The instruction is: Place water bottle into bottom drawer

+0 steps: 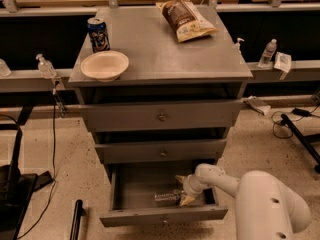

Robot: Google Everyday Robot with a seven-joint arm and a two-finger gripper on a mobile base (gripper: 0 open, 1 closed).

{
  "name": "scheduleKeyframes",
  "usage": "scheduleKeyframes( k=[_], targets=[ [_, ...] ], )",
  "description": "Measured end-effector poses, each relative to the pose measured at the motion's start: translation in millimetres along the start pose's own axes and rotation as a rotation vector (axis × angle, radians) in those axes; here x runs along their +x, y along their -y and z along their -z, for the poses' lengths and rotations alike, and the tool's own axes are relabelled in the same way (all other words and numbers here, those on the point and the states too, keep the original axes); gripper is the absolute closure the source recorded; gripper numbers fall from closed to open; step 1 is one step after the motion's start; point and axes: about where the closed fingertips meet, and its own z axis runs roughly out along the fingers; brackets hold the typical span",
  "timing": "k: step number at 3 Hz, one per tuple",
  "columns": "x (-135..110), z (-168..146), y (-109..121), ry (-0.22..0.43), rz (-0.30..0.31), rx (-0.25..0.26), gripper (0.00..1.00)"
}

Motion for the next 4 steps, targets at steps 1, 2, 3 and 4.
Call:
scheduleKeyframes(
  k=[1,2,3,4],
  targets=[
    [0,0,0,0.003,0.0,0.002,0.35],
    [3,16,-4,0.069,-0.007,0.049,0.43],
    [10,64,-13,0.236,-0.021,0.167,0.33],
    [19,106,-23,0.352,-0.037,0.255,0.3]
  ],
)
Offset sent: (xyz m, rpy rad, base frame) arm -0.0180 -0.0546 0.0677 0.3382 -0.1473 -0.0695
